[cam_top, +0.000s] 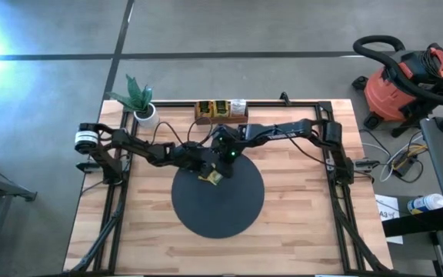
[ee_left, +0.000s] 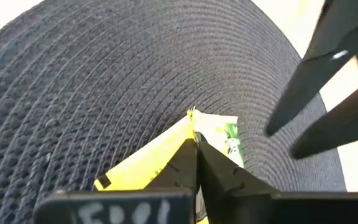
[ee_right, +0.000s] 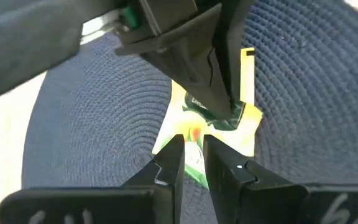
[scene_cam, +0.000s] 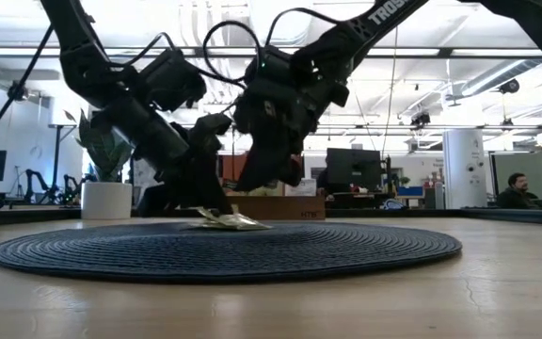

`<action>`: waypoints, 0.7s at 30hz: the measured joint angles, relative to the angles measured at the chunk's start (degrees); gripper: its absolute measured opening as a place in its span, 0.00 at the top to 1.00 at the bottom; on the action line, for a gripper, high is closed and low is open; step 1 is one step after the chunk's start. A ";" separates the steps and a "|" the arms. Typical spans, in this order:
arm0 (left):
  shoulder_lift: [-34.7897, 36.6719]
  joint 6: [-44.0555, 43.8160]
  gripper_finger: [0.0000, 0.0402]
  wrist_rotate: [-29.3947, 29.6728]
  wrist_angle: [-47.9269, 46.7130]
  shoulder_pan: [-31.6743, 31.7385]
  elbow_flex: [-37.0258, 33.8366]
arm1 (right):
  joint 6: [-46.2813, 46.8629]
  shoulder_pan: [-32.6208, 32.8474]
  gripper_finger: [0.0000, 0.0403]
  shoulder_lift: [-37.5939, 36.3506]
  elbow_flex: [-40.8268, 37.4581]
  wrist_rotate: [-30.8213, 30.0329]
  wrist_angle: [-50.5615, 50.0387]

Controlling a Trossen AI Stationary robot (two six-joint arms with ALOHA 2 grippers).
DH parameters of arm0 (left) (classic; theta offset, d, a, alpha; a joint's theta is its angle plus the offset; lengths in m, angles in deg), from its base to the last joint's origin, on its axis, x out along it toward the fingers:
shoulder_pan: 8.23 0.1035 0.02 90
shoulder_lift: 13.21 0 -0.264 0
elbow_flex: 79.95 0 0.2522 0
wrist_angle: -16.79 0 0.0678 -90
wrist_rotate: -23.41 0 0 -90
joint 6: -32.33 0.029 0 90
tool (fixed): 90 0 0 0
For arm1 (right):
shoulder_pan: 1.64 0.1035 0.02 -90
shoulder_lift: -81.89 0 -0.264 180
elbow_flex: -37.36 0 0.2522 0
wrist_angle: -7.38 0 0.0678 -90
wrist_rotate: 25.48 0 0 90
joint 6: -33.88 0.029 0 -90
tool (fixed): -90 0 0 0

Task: Pick & Place Tea
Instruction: Put the yellow tea bag into the middle section of the wooden organizer

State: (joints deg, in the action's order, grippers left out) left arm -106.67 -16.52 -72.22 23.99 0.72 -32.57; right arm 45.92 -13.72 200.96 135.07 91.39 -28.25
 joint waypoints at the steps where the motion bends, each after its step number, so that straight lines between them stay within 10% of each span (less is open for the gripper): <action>1: 0.09 0.37 0.98 0.00 0.01 0.00 0.09 | -0.39 -0.17 0.85 -0.44 -0.01 0.03 -0.17; 21: 3.87 33.03 1.00 0.81 -26.90 -0.51 16.74 | -31.01 -1.68 0.82 -14.26 0.11 -5.43 -9.69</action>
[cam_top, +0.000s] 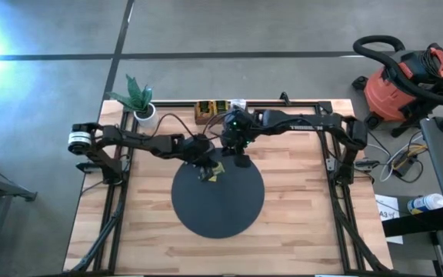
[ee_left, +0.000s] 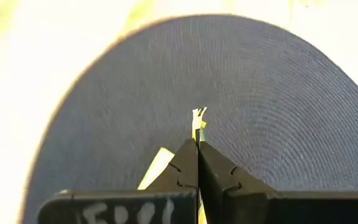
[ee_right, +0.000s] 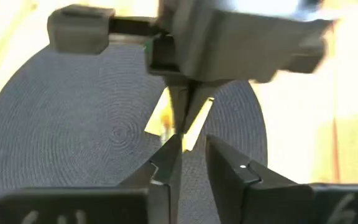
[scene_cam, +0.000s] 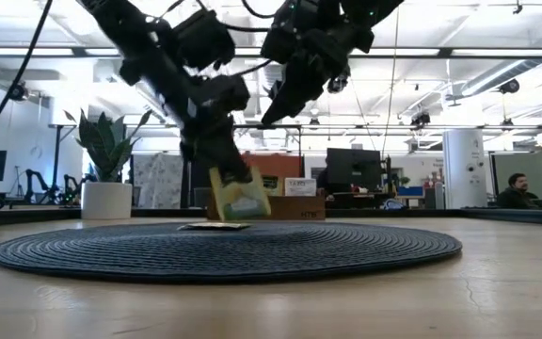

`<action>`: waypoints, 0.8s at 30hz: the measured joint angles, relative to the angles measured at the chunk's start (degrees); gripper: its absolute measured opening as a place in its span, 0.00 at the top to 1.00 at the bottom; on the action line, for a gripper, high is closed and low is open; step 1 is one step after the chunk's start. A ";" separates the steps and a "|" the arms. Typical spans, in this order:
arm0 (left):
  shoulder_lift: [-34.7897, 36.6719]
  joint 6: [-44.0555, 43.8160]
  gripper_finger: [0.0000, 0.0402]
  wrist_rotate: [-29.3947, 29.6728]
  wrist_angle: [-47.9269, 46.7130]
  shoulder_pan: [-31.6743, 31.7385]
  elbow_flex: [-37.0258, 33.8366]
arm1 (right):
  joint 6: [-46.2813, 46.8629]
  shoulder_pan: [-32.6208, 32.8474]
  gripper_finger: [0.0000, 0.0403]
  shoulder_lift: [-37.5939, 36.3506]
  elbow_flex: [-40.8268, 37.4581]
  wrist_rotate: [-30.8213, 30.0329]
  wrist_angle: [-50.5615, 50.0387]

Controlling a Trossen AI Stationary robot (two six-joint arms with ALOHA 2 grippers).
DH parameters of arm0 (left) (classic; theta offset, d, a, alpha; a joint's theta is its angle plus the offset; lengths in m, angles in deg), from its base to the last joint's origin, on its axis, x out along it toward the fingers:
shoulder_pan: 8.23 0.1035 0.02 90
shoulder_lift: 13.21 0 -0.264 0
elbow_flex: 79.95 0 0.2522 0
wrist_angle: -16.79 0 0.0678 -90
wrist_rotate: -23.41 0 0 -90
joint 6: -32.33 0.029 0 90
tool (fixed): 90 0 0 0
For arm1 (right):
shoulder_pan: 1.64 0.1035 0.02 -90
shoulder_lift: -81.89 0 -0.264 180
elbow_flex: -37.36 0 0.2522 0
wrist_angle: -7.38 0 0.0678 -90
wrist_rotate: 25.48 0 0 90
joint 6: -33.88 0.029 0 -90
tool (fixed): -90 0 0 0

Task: Pick & Place Tea
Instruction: Put the yellow tea bag into the middle section of the wooden organizer

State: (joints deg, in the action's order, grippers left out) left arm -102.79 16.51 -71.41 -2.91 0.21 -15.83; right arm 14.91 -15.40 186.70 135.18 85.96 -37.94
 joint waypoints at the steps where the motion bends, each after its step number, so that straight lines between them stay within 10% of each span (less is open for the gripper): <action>1: 0.02 1.34 1.00 0.50 -0.43 0.01 0.89 | -0.26 0.05 0.80 -0.02 0.00 0.00 -0.57; 14: 0.35 9.17 1.00 6.86 -1.98 0.07 6.37 | 0.80 0.24 0.61 0.39 -0.16 -6.20 -4.27; 24: 0.35 9.16 1.00 6.86 -1.45 0.07 7.39 | 0.95 0.24 0.65 0.39 -0.23 -6.46 -4.16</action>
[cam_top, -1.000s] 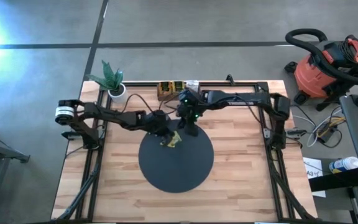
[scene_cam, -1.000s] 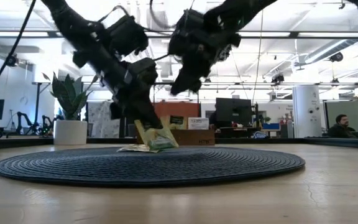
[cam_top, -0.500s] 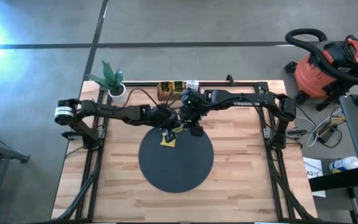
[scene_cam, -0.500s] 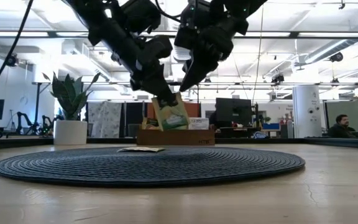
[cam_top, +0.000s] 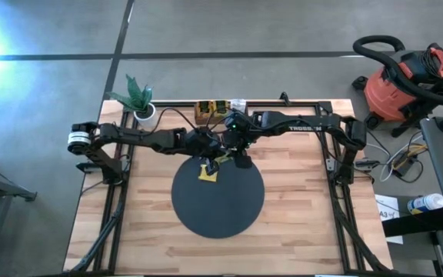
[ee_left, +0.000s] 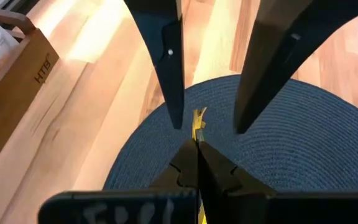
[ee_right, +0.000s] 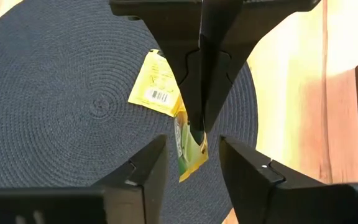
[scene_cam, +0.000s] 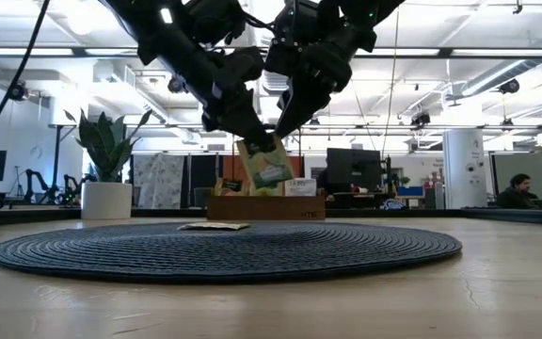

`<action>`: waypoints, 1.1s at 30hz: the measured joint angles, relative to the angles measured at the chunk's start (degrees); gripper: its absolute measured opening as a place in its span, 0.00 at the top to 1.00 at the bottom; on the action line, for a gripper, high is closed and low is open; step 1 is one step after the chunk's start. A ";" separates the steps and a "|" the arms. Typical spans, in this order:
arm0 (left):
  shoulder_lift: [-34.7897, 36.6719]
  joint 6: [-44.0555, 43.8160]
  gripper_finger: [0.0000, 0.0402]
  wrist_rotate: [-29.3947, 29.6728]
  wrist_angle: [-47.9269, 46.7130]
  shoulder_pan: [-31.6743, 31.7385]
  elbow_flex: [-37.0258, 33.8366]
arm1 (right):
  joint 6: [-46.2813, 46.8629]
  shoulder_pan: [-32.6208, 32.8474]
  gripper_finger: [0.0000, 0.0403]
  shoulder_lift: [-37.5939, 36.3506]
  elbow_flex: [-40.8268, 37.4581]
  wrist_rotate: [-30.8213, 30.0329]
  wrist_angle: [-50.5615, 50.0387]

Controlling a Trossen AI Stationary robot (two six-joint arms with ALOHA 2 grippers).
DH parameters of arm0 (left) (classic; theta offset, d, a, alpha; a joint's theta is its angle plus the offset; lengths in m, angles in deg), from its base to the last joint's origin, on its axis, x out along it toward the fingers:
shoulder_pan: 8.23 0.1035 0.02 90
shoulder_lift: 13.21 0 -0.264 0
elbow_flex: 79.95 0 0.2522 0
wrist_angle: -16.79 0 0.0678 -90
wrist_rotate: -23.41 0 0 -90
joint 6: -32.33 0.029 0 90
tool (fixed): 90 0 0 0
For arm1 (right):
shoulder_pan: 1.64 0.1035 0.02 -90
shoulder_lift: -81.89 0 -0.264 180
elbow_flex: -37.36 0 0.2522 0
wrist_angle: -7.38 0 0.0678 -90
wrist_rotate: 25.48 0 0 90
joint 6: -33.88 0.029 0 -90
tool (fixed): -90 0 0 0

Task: Pick & Place Tea
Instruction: Put the yellow tea bag into the middle section of the wooden organizer

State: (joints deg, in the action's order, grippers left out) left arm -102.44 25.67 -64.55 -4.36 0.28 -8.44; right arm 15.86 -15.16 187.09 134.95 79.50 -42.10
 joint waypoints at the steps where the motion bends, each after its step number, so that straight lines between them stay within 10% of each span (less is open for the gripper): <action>1: 0.00 0.01 1.00 0.00 -0.01 -0.01 0.11 | 0.00 0.00 0.66 0.00 0.00 -0.02 0.00; 17: 0.00 0.01 1.00 -0.17 1.31 -0.09 0.38 | -0.37 -0.06 0.96 -0.09 -0.04 -0.23 0.29; 33: 0.05 -6.78 0.91 1.47 0.00 -0.07 0.35 | 4.38 -1.80 0.98 -0.09 -0.17 -0.13 0.09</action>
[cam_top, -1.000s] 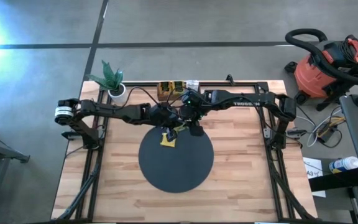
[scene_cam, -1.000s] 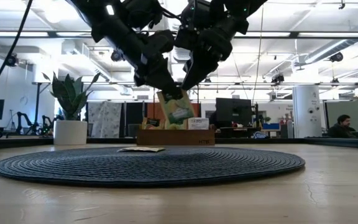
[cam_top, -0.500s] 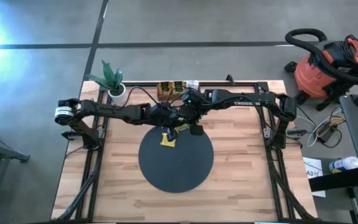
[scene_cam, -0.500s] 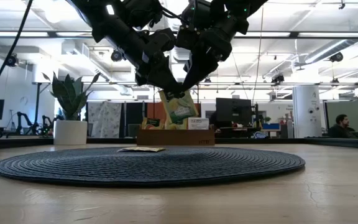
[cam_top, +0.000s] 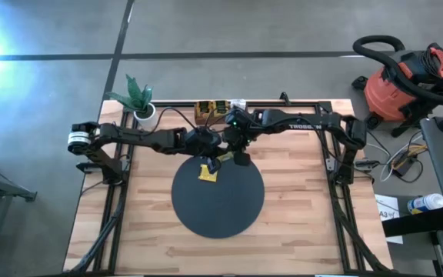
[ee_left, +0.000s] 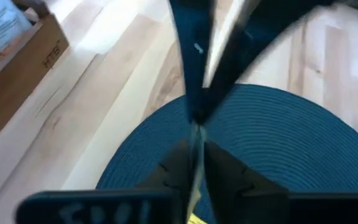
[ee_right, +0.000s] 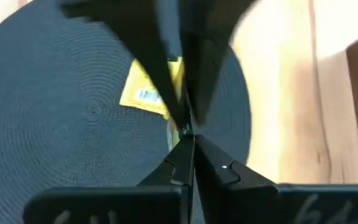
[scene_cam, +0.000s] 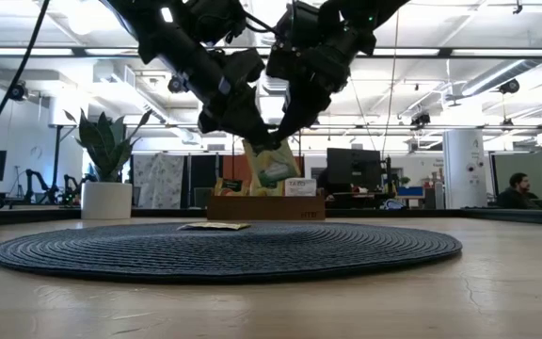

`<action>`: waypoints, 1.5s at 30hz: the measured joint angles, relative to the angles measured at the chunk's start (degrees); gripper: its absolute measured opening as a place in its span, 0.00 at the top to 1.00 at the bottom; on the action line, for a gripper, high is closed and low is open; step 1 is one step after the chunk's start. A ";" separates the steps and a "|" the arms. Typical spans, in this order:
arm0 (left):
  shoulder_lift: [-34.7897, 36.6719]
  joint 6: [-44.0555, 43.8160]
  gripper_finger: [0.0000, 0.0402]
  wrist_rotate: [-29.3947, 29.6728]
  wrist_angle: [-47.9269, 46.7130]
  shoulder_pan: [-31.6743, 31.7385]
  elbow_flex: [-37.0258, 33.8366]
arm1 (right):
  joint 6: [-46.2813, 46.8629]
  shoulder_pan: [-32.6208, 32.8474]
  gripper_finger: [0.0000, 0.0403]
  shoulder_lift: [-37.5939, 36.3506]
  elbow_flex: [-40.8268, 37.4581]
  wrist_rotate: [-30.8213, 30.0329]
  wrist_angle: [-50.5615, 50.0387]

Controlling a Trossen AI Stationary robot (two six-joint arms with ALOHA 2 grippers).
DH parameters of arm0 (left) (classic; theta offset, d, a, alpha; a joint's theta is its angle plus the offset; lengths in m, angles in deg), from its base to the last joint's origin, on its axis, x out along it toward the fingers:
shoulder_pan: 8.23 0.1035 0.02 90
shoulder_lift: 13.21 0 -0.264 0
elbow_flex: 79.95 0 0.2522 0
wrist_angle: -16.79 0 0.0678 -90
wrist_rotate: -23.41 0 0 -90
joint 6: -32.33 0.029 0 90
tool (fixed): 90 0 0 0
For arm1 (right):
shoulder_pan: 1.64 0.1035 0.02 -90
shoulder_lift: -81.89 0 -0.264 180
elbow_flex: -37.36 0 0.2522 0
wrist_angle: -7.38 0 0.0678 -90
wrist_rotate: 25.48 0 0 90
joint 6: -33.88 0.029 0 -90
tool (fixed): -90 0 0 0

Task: Pick & Place Tea
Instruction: Put the yellow tea bag into the middle section of the wooden organizer

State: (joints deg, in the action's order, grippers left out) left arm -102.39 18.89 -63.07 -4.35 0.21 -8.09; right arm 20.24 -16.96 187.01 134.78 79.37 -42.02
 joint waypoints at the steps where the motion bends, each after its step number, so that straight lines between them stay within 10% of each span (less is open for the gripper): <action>1: 0.06 -0.32 0.88 0.47 -0.28 -0.05 0.00 | 0.49 -0.43 0.98 0.00 0.00 0.02 0.08; 10: 1.62 -5.57 0.70 6.53 -6.14 -0.70 -0.13 | 4.68 -4.66 0.98 0.00 0.00 -0.68 1.05; 23: 10.06 -12.69 0.69 15.89 -8.99 -2.77 -0.84 | 9.20 -17.22 0.98 3.04 0.91 -1.34 12.91; 45: 32.26 -24.29 0.69 23.64 -4.32 -2.71 -17.23 | 2.03 -19.81 0.98 10.14 5.04 -4.34 15.85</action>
State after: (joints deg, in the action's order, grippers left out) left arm -70.13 -5.40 -39.43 -8.67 -2.50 -25.31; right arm 22.27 -36.77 197.15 139.82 75.03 -26.17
